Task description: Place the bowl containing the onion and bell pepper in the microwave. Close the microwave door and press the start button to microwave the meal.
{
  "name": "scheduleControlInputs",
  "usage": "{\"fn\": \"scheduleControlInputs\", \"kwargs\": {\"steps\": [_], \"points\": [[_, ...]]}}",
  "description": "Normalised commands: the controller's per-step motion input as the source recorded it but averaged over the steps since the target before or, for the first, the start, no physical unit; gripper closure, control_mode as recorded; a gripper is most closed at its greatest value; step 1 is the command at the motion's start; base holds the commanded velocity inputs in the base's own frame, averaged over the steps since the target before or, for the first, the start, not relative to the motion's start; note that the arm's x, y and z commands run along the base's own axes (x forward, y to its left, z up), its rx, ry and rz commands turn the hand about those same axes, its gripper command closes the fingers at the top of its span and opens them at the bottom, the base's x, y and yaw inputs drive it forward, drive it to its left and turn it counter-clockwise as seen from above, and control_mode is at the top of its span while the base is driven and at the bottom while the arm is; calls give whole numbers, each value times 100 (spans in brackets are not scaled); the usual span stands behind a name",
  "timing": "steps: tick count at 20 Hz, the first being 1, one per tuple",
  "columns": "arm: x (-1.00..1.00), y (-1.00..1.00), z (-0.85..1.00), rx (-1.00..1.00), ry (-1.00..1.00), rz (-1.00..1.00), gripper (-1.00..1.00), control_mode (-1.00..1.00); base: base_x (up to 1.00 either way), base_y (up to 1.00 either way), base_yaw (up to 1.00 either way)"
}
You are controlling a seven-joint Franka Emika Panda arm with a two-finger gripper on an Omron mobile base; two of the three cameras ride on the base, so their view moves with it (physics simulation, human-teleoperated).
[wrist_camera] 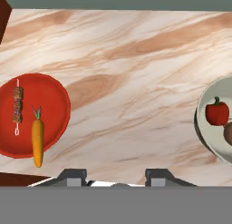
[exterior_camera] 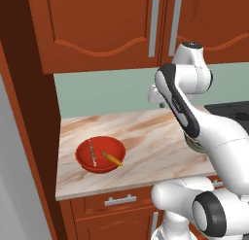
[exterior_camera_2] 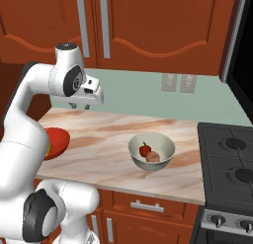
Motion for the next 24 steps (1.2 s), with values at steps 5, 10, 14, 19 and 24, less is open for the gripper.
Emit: {"fn": "scheduleControlInputs", "kwargs": {"steps": [5,10,14,19,24], "points": [[-16,-8,-1,0,0,-1,-100,-100,0,0,0],[-27,-31,-16,0,-1,-6,-100,-100,0,0,0],[-23,-41,-28,1,-3,-10,-100,-100,0,0,0],[-16,-49,-33,3,-4,-14,-100,-100,0,0,0],[-14,-52,-38,6,-7,-16,-100,-100,0,0,0]]}}
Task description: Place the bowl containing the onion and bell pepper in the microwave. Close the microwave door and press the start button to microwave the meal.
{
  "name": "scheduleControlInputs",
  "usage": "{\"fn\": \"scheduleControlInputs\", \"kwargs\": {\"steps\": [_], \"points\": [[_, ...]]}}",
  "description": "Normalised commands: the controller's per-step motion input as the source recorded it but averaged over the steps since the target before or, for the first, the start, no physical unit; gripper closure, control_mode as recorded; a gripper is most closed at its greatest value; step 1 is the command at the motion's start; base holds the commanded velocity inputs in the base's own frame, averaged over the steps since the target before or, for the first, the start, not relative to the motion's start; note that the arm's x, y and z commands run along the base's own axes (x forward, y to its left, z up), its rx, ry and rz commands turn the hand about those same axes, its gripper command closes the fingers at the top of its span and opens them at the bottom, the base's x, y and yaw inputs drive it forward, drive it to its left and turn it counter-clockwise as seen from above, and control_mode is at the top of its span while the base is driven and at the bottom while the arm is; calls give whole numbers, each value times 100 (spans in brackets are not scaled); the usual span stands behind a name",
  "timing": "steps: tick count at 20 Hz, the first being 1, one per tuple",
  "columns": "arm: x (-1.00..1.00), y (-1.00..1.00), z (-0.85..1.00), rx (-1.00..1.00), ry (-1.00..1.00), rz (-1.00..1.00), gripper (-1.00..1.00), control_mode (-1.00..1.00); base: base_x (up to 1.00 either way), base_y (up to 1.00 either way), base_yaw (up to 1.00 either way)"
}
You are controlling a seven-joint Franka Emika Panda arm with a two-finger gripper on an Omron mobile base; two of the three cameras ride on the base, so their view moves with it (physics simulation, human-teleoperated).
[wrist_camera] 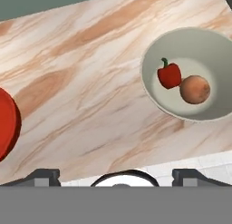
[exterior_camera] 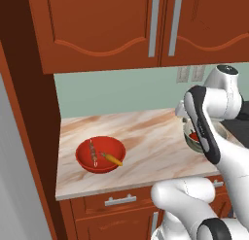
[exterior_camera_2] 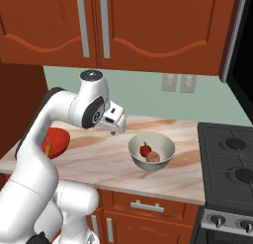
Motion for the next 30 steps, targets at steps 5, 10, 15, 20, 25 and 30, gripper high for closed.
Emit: {"fn": "scheduleControlInputs", "kwargs": {"steps": [5,10,15,20,25,30], "points": [[-4,-57,-30,9,-4,-18,-100,-100,0,0,0],[0,-61,-19,12,-1,-19,-100,-100,0,0,0],[0,-58,-6,11,0,-17,-100,-100,0,0,0],[0,-77,-15,6,0,-21,-100,-100,0,0,0],[0,-75,-23,3,0,-22,-100,-100,0,0,0],[1,-52,-24,3,0,-15,-100,-100,0,0,0]]}}
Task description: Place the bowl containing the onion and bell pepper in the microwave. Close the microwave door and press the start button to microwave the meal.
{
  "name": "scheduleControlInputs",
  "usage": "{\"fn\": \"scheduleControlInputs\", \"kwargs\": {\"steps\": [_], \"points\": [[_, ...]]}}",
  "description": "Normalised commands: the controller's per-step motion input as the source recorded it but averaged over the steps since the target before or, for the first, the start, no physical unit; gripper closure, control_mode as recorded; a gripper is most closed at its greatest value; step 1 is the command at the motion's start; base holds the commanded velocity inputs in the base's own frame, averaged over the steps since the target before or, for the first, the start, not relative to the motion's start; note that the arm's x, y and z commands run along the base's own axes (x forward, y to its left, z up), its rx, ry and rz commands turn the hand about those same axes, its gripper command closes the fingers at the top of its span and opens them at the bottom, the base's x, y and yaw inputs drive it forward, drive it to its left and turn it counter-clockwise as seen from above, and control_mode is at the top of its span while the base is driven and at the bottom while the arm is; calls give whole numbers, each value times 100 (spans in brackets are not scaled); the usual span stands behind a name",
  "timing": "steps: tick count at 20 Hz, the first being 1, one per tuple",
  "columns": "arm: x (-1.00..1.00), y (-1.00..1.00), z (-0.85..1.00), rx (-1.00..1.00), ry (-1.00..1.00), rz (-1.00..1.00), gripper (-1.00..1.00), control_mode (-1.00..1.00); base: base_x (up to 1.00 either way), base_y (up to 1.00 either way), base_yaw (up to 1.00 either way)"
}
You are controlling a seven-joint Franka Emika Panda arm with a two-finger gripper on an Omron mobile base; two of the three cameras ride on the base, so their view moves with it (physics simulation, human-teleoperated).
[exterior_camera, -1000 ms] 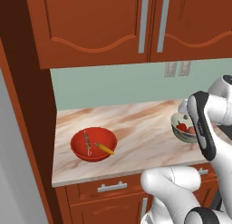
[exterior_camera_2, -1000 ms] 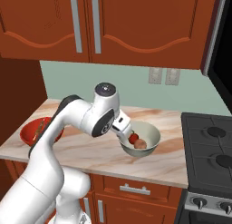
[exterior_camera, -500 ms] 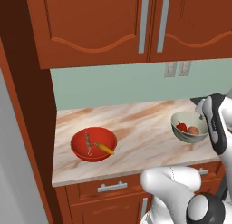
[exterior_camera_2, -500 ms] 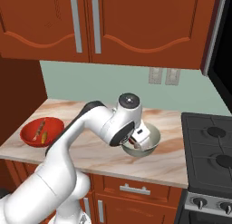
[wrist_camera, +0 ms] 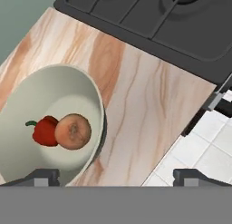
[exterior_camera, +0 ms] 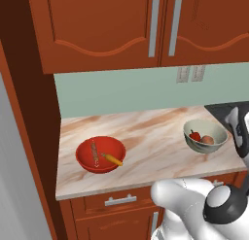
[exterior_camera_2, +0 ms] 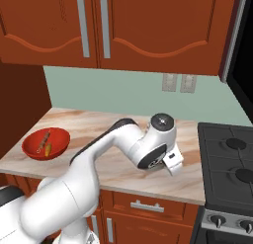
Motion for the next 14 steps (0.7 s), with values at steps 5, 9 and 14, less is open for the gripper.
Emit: {"fn": "scheduleControlInputs", "kwargs": {"steps": [5,9,14], "points": [[12,-28,-30,4,0,-7,-100,-100,0,0,0],[14,-21,-40,11,0,-1,-100,-100,0,0,0],[9,-18,-40,10,0,0,-100,-100,0,0,0]]}}
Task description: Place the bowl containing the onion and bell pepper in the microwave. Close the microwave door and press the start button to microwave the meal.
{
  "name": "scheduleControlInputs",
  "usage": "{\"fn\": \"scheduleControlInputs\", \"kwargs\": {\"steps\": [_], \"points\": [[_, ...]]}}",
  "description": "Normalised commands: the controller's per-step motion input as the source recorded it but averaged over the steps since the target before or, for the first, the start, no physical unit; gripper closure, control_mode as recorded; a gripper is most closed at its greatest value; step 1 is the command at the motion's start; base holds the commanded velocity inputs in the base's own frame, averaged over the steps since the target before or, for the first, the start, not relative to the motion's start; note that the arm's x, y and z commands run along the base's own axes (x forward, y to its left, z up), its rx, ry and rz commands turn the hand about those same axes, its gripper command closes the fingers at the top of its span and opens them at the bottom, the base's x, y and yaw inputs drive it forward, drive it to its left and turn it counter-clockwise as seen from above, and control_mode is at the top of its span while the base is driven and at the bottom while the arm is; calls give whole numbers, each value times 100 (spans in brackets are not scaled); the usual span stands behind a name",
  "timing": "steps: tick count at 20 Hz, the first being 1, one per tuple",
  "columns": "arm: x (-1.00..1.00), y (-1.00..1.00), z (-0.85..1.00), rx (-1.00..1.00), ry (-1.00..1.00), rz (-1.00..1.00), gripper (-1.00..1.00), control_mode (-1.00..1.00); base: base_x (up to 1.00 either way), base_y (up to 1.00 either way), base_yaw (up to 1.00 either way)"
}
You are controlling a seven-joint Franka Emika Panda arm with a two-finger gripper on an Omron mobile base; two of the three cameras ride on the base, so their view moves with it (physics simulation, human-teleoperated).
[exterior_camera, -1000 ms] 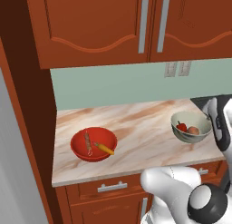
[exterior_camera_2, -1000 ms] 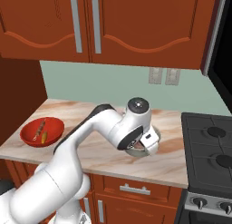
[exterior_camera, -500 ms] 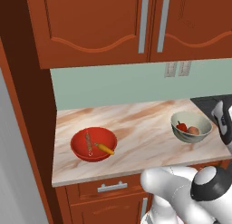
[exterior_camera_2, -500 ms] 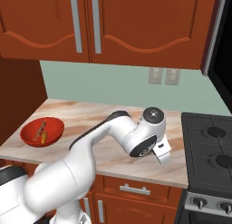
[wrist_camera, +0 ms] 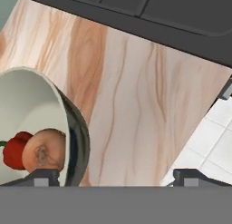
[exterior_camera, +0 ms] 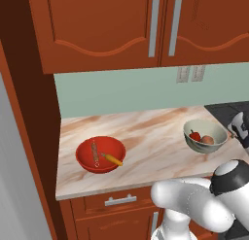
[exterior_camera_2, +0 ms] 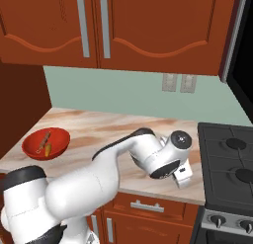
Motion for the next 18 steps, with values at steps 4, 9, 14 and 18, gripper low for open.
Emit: {"fn": "scheduleControlInputs", "kwargs": {"steps": [4,9,14,18], "points": [[12,-11,-24,8,0,0,-100,-100,0,0,0],[31,0,-1,7,0,0,-100,-100,0,0,0],[26,1,0,2,0,3,-100,-100,0,0,0],[25,1,-10,0,0,2,-100,-100,0,0,0]]}}
